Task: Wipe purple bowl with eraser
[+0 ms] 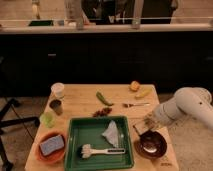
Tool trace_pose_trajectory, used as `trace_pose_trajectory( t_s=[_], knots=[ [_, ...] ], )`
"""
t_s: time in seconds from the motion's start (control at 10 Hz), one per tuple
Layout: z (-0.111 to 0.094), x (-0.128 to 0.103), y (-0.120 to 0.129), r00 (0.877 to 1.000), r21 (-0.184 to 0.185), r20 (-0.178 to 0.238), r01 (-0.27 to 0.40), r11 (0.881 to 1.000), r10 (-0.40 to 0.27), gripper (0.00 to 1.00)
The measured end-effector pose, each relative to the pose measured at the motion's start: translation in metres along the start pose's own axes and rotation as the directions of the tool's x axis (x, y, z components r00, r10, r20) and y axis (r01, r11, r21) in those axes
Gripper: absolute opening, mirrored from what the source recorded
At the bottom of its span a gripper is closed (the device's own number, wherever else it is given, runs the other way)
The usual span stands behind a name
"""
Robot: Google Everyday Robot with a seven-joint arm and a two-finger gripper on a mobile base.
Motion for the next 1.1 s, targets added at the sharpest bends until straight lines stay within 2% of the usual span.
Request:
trace_pose_trajectory(
  t_s=[0.3, 0.6, 1.1],
  knots=[
    [0.006, 0.004, 0.019, 0.998, -0.023, 0.003, -0.06, 0.998, 0.06, 0.1],
    [0.022, 0.013, 0.036, 0.994, -0.061, -0.018, -0.109, 0.992, 0.108, 0.1],
    [0.025, 0.019, 0.059, 0.985, -0.091, -0.035, -0.17, 0.981, 0.168, 0.1]
  ],
)
